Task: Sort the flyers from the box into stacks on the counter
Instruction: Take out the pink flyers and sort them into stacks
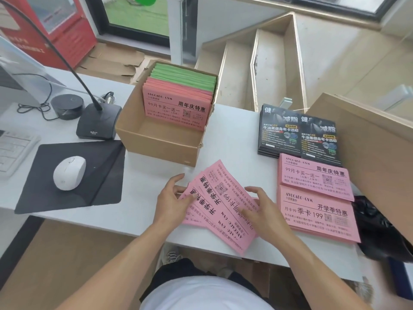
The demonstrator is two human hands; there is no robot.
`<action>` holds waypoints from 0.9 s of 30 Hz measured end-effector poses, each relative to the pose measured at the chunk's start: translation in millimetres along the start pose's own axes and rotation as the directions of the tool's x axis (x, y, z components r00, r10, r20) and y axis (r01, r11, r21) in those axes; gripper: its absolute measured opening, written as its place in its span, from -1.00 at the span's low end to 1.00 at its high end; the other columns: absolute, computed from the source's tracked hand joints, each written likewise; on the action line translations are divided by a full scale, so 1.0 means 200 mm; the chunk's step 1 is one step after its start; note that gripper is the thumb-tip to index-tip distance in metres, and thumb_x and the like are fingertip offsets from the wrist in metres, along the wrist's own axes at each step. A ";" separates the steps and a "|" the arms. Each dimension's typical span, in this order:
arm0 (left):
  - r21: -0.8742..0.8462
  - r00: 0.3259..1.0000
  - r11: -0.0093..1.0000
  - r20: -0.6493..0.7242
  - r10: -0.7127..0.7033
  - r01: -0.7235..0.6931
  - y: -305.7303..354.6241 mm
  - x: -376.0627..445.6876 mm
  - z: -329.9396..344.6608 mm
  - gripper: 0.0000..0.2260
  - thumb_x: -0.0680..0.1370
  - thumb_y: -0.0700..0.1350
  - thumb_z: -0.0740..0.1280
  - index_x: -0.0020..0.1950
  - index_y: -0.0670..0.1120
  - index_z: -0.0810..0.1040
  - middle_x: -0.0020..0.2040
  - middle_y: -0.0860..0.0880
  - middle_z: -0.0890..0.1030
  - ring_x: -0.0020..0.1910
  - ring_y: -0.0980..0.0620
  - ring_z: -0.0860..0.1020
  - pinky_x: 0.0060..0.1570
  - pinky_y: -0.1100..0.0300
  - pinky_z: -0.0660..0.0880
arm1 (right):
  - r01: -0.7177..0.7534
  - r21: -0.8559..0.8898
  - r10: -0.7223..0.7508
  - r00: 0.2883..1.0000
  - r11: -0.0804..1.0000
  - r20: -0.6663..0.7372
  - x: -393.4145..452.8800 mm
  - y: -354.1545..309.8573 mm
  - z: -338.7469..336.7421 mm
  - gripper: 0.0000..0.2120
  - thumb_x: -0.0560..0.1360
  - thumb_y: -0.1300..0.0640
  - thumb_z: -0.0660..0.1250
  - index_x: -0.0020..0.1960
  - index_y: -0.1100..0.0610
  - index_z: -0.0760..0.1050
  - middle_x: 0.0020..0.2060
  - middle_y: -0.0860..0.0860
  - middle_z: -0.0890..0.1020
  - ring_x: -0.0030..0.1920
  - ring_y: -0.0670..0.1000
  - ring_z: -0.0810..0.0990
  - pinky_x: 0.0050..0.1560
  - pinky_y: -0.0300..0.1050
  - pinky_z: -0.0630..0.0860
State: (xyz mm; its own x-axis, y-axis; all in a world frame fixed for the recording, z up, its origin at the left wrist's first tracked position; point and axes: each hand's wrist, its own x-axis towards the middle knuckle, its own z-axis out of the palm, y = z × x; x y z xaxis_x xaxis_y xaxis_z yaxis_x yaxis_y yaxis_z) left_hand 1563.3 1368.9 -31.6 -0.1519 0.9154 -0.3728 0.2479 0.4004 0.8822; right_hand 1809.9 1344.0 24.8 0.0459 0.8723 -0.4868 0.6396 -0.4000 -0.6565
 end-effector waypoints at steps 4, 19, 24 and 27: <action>0.029 1.000 1.000 -0.020 0.008 -0.007 0.02 0.01 0.00 -0.48 0.50 0.02 0.52 0.41 0.14 0.43 -0.09 0.06 0.69 -0.12 0.06 0.68 -0.08 0.05 0.63 | 0.015 -0.019 -0.016 0.998 1.000 -0.061 0.06 -0.04 0.01 -0.57 0.60 0.11 0.37 0.36 -0.22 0.33 -0.05 -0.22 0.65 -0.17 -0.14 0.70 -0.17 0.03 0.69; 0.000 1.000 1.000 -0.023 -0.007 0.007 0.02 0.05 -0.01 -0.48 0.54 -0.05 0.48 0.45 0.13 0.37 0.06 0.13 0.64 0.00 0.17 0.63 -0.16 0.34 0.48 | 0.025 0.134 -0.015 0.997 0.991 -0.071 0.06 0.00 -0.04 -0.53 0.66 0.06 0.29 0.47 -0.30 0.25 0.05 -0.18 0.69 -0.09 -0.18 0.71 -0.15 -0.16 0.64; -0.018 0.998 0.999 -0.061 0.030 -0.031 0.05 0.01 -0.01 -0.58 0.62 0.02 0.38 0.45 0.16 0.38 0.14 0.19 0.62 0.02 0.25 0.60 -0.24 0.42 0.48 | -0.012 -0.016 0.012 1.000 1.000 -0.025 0.08 0.01 -0.02 -0.46 0.66 0.02 0.27 0.53 -0.33 0.17 0.11 -0.19 0.67 0.04 -0.19 0.66 -0.01 -0.10 0.65; 0.067 0.997 0.996 -0.058 0.059 -0.055 0.04 0.00 -0.02 -0.50 0.56 -0.05 0.46 0.43 0.18 0.36 0.09 0.17 0.63 -0.04 0.26 0.61 -0.30 0.44 0.49 | -0.001 -0.019 0.000 0.998 1.000 -0.058 0.08 0.01 -0.02 -0.44 0.67 0.05 0.26 0.55 -0.32 0.16 0.09 -0.19 0.67 0.00 -0.22 0.66 -0.09 -0.20 0.61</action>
State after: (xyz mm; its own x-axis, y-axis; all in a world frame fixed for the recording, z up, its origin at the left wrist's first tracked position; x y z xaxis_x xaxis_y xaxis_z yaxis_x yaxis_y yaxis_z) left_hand 1560.7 1372.6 -22.6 -0.1922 0.9335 -0.3028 0.3198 0.3513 0.8799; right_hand 1814.3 1357.8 19.0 0.0902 0.8871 -0.4528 0.6536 -0.3957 -0.6451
